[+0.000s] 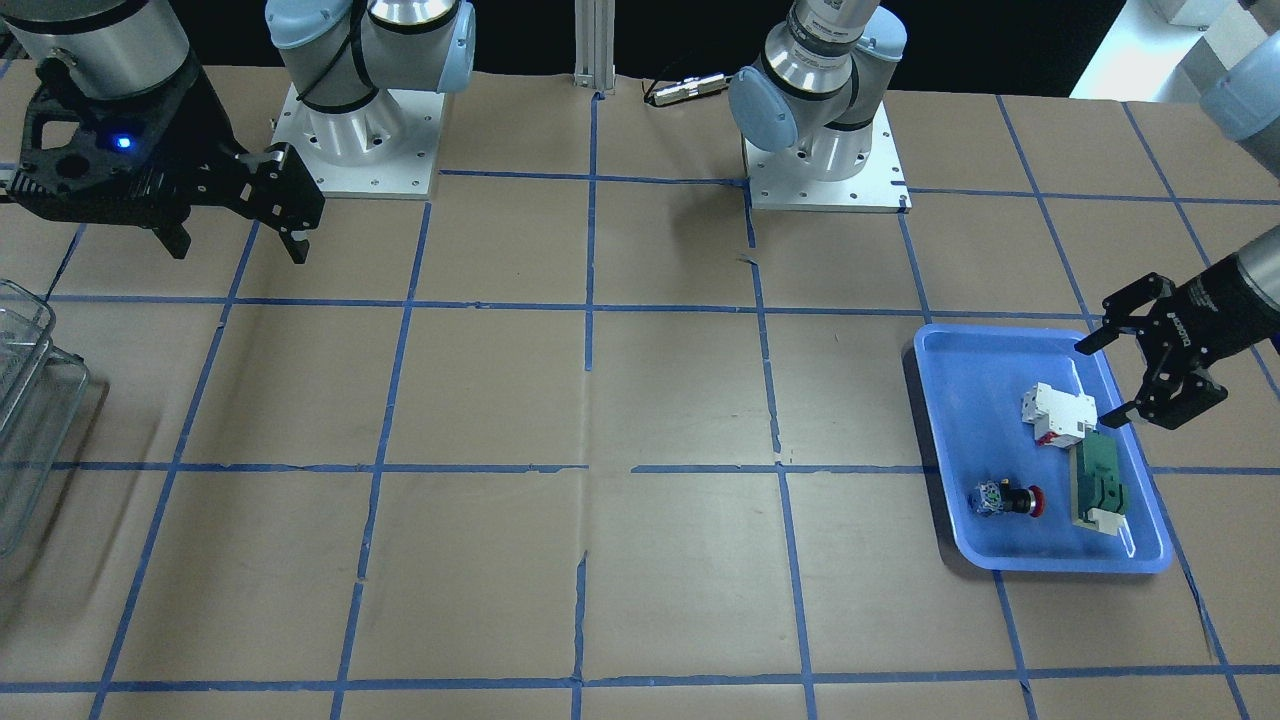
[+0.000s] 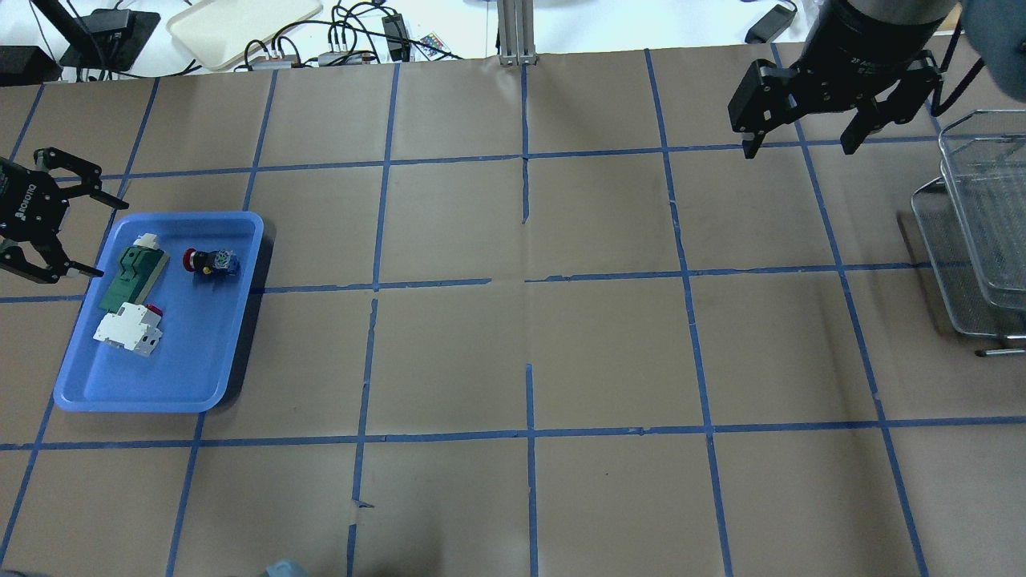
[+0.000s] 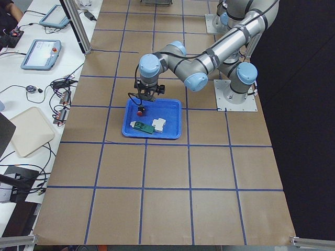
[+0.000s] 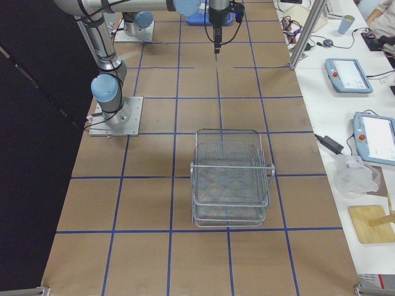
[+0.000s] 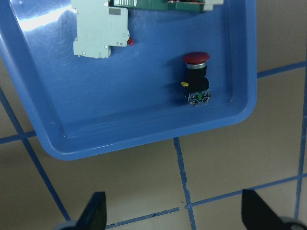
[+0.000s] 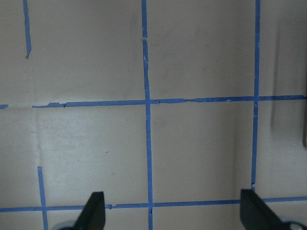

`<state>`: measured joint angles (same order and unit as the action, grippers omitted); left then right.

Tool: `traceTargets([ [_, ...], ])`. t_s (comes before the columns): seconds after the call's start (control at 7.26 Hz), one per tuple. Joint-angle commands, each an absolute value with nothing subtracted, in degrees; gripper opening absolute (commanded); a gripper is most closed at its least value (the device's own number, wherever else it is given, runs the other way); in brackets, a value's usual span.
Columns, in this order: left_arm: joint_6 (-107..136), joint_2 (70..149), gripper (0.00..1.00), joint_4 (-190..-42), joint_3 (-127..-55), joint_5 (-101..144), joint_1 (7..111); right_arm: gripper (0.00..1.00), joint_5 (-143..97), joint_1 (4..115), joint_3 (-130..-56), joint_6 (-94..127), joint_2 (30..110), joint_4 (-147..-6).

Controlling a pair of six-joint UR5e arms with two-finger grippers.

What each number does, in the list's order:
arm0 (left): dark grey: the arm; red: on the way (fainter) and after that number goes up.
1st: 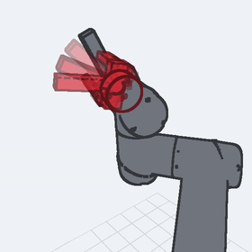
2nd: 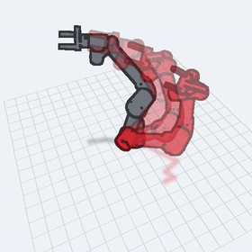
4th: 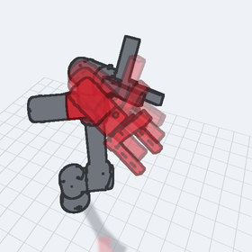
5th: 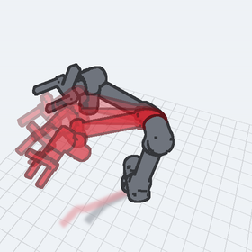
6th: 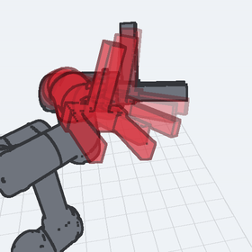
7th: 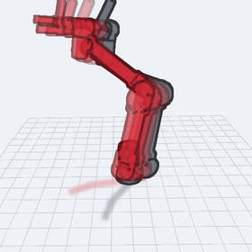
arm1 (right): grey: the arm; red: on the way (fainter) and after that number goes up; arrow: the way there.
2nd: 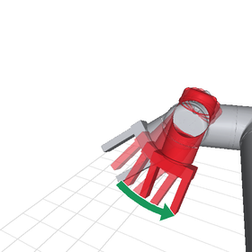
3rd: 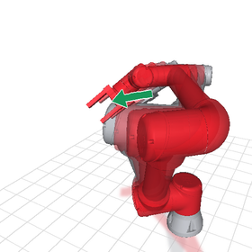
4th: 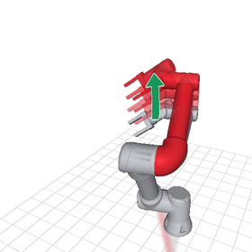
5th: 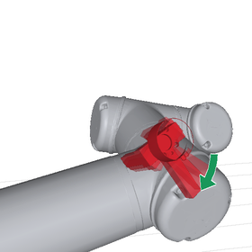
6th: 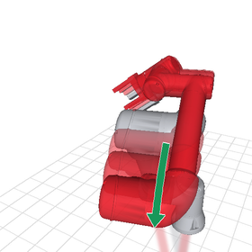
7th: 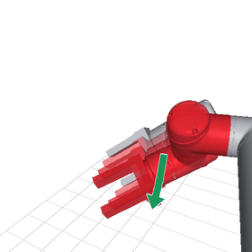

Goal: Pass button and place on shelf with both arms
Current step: 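Raise the left gripper and move it over the red push button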

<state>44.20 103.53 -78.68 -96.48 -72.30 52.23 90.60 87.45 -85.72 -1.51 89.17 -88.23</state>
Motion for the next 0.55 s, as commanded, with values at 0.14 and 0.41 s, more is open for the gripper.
traceTargets([
  [0.14, 46.23, 112.56, 0.97, -73.74, -93.53, -71.55, 52.03, 1.0, 90.7, 87.45, -85.87, -1.58, 89.12, -88.24],
  [0.41, 45.62, 116.44, 0.99, -73.65, -93.34, -69.09, 51.86, 1.0, 90.79, 87.45, -85.96, -1.76, 89.12, -88.33],
])
